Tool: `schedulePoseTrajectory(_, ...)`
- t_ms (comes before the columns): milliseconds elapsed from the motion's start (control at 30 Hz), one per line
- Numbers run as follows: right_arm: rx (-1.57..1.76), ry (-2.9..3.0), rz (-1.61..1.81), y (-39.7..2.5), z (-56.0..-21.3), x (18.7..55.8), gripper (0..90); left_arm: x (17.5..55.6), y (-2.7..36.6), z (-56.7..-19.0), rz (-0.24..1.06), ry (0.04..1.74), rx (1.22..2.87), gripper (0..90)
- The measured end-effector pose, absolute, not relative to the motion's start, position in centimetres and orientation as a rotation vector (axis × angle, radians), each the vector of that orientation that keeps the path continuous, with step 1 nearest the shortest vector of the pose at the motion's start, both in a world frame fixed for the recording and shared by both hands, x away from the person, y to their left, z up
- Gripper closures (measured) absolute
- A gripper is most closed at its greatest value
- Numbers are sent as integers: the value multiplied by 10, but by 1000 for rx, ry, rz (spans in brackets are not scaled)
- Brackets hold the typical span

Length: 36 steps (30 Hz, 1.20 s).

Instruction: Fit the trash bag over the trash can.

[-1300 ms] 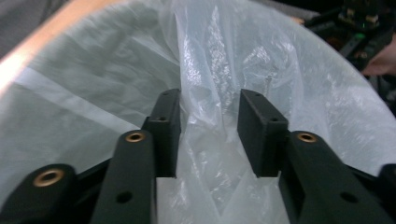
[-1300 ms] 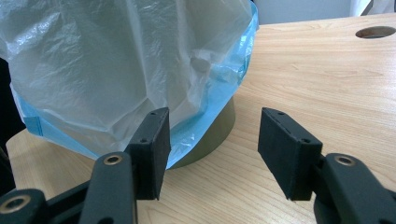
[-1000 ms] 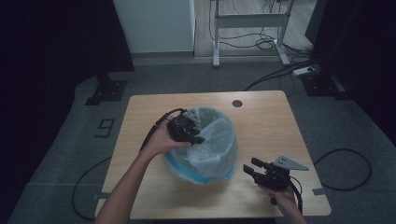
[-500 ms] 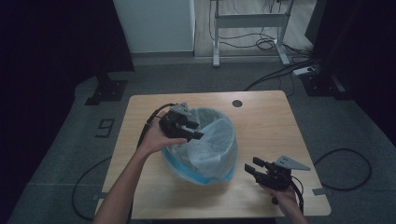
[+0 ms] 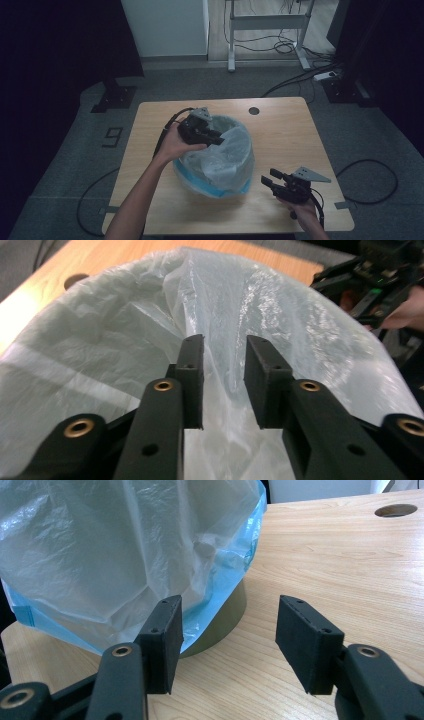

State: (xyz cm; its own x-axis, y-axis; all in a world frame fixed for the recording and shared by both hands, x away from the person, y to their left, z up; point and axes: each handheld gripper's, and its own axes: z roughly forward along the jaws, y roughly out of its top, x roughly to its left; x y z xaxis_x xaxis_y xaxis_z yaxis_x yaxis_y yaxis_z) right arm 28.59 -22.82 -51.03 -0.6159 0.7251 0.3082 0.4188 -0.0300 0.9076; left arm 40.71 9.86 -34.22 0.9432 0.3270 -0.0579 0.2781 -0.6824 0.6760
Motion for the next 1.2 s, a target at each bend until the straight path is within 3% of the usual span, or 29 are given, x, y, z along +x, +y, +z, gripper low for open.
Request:
schedulePoseTrajectory(367, 1216, 1978, 1696, -230, -509, 286, 436, 411, 79, -353, 96, 450, 2467, 666)
schedulePoseTrajectory(633, 1213, 1979, 1693, -230, -509, 285, 436, 404, 92, -344, 123, 431, 2423, 510)
schedulePoseTrajectory(900, 1217, 1972, 1694, -230, -509, 286, 436, 399, 131, -334, 160, 487, 2419, 561)
schedulePoseTrajectory(1200, 1210, 1982, 1691, -227, -510, 286, 436, 397, 140, -348, 161, 513, 2520, 603)
